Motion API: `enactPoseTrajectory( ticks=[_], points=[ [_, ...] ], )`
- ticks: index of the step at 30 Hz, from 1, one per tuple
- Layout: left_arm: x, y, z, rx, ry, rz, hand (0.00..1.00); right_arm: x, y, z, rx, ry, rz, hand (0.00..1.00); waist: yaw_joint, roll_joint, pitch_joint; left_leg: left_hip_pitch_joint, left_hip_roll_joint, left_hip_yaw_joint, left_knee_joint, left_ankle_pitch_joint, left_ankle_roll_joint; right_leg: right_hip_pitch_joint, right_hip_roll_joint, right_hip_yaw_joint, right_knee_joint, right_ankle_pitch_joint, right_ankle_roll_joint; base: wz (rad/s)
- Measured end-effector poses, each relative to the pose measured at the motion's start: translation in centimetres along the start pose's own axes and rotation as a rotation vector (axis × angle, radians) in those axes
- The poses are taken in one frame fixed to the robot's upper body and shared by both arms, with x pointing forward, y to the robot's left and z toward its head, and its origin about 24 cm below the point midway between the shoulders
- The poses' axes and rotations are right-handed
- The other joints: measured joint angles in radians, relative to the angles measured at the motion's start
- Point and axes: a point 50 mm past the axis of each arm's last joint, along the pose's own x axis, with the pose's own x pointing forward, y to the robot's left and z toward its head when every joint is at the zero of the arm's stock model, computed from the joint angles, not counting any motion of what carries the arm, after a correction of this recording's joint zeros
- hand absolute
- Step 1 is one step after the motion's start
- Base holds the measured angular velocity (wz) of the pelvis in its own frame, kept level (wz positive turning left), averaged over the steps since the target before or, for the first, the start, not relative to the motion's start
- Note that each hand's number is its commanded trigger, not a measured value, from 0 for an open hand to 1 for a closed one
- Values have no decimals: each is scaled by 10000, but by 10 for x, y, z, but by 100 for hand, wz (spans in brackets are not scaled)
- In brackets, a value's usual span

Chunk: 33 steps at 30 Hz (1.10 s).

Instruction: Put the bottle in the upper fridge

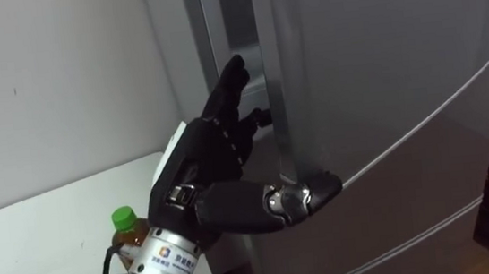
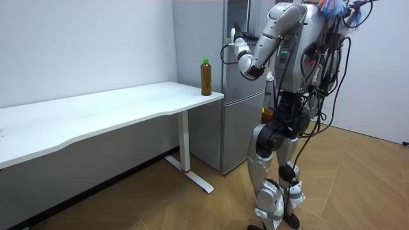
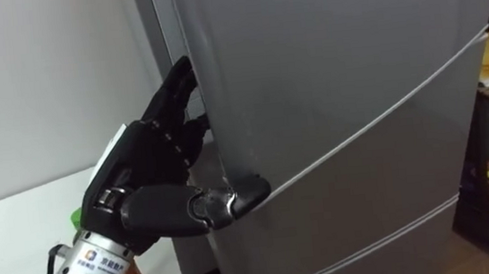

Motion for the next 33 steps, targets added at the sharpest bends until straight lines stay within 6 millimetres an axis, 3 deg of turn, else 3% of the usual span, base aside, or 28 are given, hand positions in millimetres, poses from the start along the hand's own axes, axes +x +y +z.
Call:
enactPoseTrajectory(
  ticks=[9,15,27,33],
  points=[
    [1,-7,-4,-119,128,-302,0,0,-1,0,156,-15,-34,0,-165,2,12,-11,-16,162,-14,-4,132,-66,-21,163,-11,174,47,-5],
    [1,-14,-7,-200,202,-583,0,-1,-5,0,380,-14,-309,0,-267,50,76,-22,-23,239,63,-44,211,-67,-37,282,-1,292,113,-5],
    [13,-47,-21,-986,783,-3148,0,0,-6,0,380,-17,-703,0,-753,-17,89,13,6,479,113,-22,181,-89,9,510,-146,267,98,-7],
    [14,-57,-35,-1078,1653,-4223,0,0,-6,-2,456,31,-958,0,-982,-189,194,24,34,531,131,-23,151,-117,41,548,-155,254,70,-2]
  ],
)
